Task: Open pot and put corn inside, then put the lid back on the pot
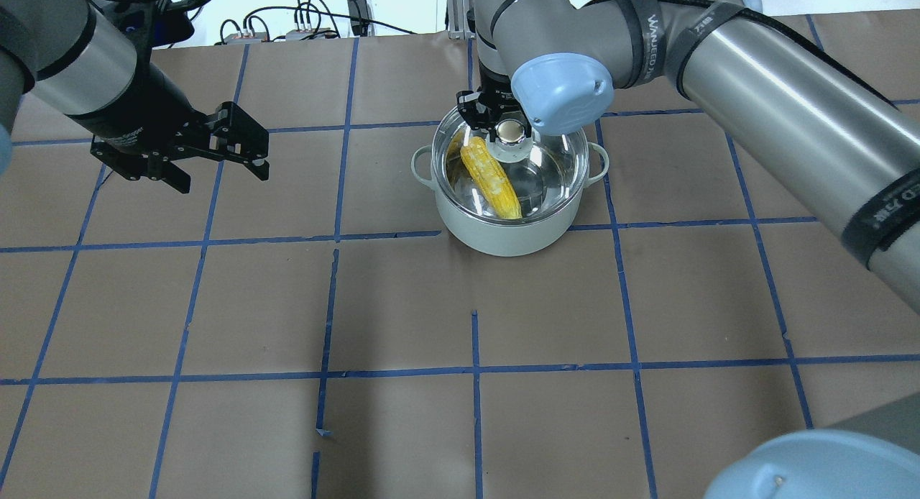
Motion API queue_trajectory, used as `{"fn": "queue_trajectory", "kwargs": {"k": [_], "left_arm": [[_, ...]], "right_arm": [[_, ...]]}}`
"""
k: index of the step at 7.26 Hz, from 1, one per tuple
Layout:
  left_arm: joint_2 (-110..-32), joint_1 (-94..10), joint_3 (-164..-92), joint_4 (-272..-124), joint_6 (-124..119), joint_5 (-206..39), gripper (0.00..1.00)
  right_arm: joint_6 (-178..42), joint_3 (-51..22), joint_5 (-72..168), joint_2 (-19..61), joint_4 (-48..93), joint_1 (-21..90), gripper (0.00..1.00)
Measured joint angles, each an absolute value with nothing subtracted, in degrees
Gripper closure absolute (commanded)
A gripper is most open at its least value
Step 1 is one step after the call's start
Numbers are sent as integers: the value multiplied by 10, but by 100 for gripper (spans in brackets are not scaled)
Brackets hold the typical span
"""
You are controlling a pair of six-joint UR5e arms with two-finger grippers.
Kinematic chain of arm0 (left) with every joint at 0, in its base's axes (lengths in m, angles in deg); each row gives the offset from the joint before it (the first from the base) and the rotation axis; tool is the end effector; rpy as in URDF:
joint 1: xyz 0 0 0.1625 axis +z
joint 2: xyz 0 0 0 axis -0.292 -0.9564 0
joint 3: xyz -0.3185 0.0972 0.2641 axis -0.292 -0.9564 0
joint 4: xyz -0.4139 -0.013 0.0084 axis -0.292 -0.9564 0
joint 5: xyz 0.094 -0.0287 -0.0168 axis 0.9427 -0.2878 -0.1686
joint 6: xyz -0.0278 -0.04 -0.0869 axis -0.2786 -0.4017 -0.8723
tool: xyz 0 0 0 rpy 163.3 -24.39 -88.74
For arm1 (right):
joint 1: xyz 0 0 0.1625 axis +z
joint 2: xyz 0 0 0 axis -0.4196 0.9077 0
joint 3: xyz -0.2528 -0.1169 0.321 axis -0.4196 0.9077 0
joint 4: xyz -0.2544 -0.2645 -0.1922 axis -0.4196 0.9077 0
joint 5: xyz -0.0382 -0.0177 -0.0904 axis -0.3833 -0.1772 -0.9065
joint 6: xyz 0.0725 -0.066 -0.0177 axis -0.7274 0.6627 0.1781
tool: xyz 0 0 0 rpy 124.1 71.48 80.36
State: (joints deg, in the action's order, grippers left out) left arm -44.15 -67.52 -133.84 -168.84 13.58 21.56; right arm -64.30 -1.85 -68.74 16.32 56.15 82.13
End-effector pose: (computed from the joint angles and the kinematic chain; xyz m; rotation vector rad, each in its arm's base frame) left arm -0.1010 -0.4544 0.4965 0.1042 -3.0340 0.1016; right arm 0.3153 -0.5992 0.3589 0.1097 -3.0979 0.1722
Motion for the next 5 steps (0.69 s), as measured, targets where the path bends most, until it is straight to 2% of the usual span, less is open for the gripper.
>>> {"fn": "queue_trajectory", "kwargs": {"k": [5], "left_arm": [[-441,-674,-1342,-1686,96,217,0]], "right_arm": [[-645,-21,-685,162,563,821,56]]}}
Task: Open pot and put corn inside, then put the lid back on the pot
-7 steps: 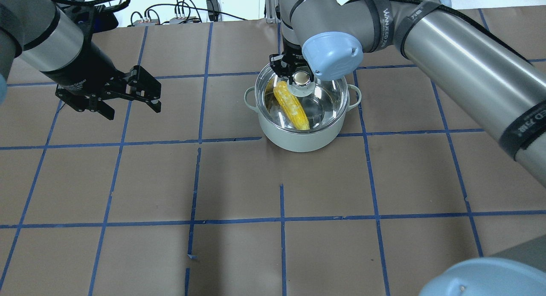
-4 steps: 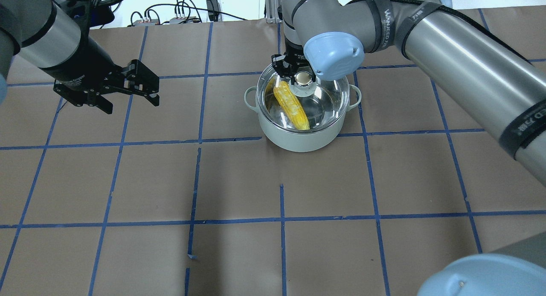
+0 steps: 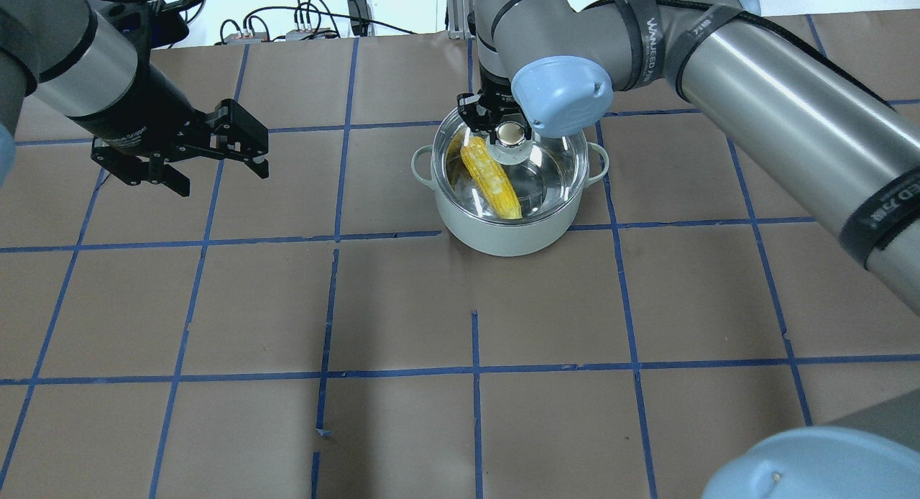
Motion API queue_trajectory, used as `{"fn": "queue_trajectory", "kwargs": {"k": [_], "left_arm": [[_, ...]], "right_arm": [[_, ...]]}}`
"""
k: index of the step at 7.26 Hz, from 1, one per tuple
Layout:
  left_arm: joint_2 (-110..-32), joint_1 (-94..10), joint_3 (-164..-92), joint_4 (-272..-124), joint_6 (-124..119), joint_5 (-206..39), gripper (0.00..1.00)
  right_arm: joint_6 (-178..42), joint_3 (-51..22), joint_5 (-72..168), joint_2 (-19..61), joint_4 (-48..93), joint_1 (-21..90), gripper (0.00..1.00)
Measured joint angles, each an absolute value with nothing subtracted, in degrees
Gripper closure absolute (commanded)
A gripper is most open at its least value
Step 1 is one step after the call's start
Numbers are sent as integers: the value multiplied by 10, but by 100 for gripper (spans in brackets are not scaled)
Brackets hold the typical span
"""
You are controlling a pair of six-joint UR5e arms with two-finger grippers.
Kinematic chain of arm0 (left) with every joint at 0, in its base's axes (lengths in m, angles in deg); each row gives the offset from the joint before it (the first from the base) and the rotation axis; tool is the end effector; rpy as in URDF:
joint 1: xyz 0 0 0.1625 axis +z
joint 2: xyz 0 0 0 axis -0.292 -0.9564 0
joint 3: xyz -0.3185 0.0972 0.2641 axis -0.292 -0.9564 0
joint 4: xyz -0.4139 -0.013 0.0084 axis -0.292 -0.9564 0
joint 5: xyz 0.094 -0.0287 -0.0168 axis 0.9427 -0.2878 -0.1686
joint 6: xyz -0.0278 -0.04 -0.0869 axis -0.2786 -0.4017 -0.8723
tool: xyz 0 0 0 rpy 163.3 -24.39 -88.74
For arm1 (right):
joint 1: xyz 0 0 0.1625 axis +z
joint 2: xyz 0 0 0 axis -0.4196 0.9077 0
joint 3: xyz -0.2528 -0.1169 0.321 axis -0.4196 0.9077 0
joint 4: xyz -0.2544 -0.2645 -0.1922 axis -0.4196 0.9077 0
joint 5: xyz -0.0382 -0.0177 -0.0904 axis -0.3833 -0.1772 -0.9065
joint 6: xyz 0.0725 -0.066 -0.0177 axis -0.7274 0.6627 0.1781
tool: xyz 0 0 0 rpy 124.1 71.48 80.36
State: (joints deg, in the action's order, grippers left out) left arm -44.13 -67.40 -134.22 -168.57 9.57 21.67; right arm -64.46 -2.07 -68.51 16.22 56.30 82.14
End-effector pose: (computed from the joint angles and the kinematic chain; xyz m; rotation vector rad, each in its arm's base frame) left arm -0.0998 -0.4543 0.4938 0.2137 -3.0281 0.0937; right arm 0.3157 -0.5989 0.3562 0.1062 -3.1016 0.1664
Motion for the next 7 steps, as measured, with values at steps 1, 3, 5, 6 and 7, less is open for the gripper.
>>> {"fn": "queue_trajectory", "kwargs": {"k": [1,3,5,6,7], "left_arm": [[-441,-674,-1342,-1686,92,227,0],[-440,-674,-1342,-1684,80,265,0],[-439,-675,-1342,-1683,69,274,0],[-440,-675,-1343,-1682,69,273,0],[-441,-675,-1343,-1676,72,272,0]], "right_arm": [[-646,-20,-685,162,562,821,56],[-647,-21,-685,163,558,822,56],[-648,-20,-686,163,553,822,0],[-648,-17,-684,163,552,822,0],[-647,-13,-682,163,553,821,0]]}}
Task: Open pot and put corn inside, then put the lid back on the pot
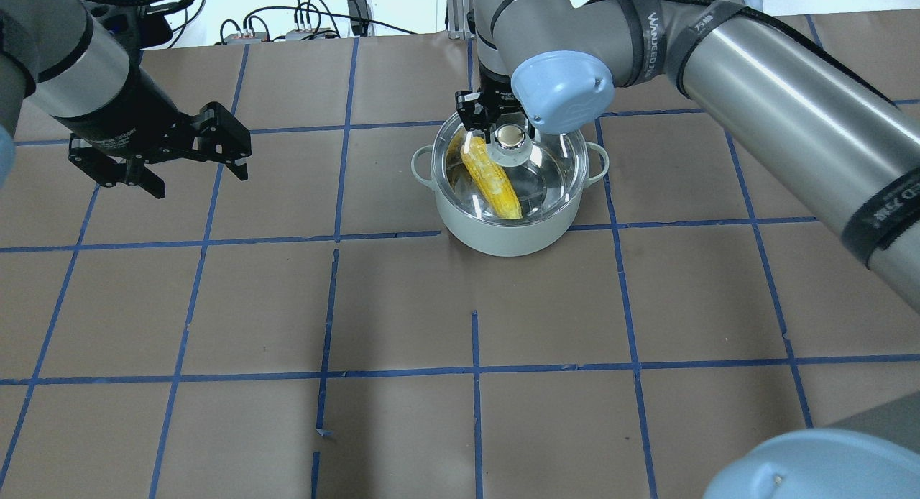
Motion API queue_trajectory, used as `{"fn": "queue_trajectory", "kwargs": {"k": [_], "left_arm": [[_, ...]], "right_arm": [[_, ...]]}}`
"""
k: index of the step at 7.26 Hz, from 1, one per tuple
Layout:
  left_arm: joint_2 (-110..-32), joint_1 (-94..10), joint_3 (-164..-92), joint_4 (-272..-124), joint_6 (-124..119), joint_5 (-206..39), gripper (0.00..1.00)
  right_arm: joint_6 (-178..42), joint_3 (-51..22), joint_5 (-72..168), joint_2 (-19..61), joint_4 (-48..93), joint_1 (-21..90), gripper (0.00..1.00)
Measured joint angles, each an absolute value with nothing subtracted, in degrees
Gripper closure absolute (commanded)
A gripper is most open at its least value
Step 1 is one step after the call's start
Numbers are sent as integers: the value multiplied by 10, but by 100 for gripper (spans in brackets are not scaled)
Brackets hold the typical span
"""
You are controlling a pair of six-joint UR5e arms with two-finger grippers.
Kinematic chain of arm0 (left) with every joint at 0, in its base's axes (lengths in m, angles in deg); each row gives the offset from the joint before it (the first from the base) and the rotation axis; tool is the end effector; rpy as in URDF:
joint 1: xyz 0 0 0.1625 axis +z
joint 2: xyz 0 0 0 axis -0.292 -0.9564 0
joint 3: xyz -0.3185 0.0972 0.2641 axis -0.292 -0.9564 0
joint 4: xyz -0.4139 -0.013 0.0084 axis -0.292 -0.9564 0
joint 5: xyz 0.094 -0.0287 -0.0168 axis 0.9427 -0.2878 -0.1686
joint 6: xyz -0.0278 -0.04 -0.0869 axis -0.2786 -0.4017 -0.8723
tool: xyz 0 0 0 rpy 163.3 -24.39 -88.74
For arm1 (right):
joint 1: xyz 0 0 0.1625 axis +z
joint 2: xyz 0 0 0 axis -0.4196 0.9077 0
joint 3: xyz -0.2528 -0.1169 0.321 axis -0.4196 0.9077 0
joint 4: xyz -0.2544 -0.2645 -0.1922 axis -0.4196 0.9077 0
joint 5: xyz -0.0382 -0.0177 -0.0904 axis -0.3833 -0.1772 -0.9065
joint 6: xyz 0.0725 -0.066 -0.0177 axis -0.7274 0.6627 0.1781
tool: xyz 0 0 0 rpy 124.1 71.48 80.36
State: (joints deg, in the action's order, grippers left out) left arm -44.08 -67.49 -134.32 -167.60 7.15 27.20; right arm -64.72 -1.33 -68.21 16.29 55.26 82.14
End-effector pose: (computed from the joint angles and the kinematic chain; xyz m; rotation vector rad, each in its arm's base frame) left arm -0.0909 -0.4544 0.4946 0.2881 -3.1168 0.1175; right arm 0.3164 -0.5993 0.3613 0.0999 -3.1065 0.1586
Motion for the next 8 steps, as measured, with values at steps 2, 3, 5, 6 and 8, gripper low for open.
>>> {"fn": "queue_trajectory", "kwargs": {"k": [2,3,5,6,8], "left_arm": [[-443,-675,-1343,-1666,76,270,0],[-443,-676,-1342,-1667,76,270,0],[-442,-678,-1341,-1670,75,260,0],[-441,-678,-1340,-1671,75,254,0],[-439,-679,-1341,-1671,71,250,0]], "right_arm": [[-646,2,-682,162,552,819,0],[-642,16,-685,165,549,812,0],[-590,49,-687,189,503,769,0],[-554,54,-685,212,466,741,2],[-507,46,-677,271,382,693,2]]}}
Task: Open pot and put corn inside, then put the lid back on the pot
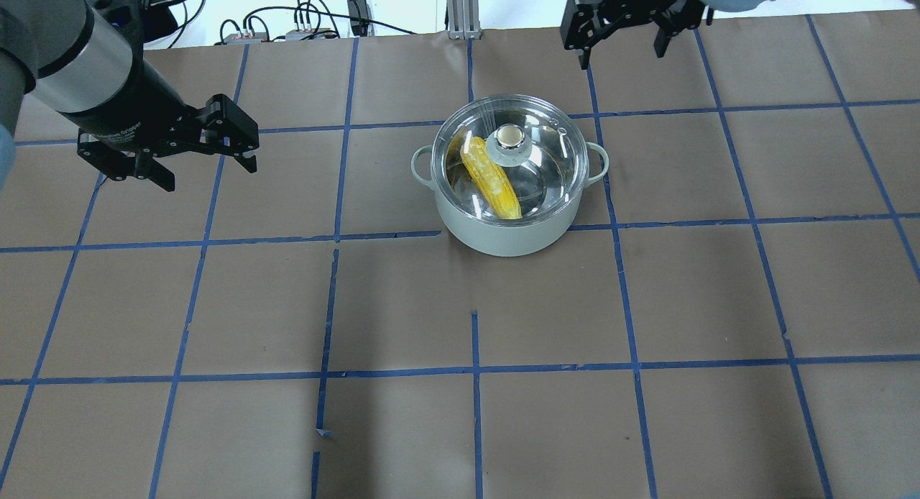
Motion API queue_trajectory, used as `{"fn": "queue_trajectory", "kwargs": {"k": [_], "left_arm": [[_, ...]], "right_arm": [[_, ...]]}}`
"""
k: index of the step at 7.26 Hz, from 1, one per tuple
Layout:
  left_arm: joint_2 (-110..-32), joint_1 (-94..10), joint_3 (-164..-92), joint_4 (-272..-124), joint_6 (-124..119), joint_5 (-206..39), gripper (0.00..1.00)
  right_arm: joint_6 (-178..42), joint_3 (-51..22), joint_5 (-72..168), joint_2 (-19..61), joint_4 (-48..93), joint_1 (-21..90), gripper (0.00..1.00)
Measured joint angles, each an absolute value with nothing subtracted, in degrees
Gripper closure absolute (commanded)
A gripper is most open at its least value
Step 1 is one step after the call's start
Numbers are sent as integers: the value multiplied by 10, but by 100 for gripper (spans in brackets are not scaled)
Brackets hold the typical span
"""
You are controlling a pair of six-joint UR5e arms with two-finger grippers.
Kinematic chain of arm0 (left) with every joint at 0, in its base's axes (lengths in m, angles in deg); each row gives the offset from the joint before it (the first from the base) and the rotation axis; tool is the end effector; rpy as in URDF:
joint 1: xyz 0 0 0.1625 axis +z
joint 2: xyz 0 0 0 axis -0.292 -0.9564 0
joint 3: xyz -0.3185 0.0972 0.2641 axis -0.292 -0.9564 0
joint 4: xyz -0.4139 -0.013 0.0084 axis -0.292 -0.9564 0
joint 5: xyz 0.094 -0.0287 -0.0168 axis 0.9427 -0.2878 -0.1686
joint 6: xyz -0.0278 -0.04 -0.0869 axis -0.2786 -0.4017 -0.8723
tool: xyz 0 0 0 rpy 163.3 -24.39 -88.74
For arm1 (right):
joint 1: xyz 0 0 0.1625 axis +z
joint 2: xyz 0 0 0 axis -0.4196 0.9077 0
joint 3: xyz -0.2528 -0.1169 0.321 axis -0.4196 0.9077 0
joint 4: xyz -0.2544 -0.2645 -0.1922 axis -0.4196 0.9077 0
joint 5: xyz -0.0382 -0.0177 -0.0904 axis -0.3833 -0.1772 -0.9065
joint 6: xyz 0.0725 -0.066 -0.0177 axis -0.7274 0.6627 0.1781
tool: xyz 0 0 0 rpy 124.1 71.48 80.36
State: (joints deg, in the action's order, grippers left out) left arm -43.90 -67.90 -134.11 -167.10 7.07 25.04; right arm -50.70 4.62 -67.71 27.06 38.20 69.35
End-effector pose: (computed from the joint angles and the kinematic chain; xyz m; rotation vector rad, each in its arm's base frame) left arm -0.0979 -0.4541 0.4988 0.2729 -3.0791 0.1400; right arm 0.1721 -0.5907 0.5003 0.1335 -3.0921 0.1335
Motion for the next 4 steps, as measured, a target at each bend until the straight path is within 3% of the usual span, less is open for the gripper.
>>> {"fn": "queue_trajectory", "kwargs": {"k": [4], "left_arm": [[-438,-677,-1345,-1668,74,224,0]], "right_arm": [[-478,-65,-637,408,327,631,2]]}}
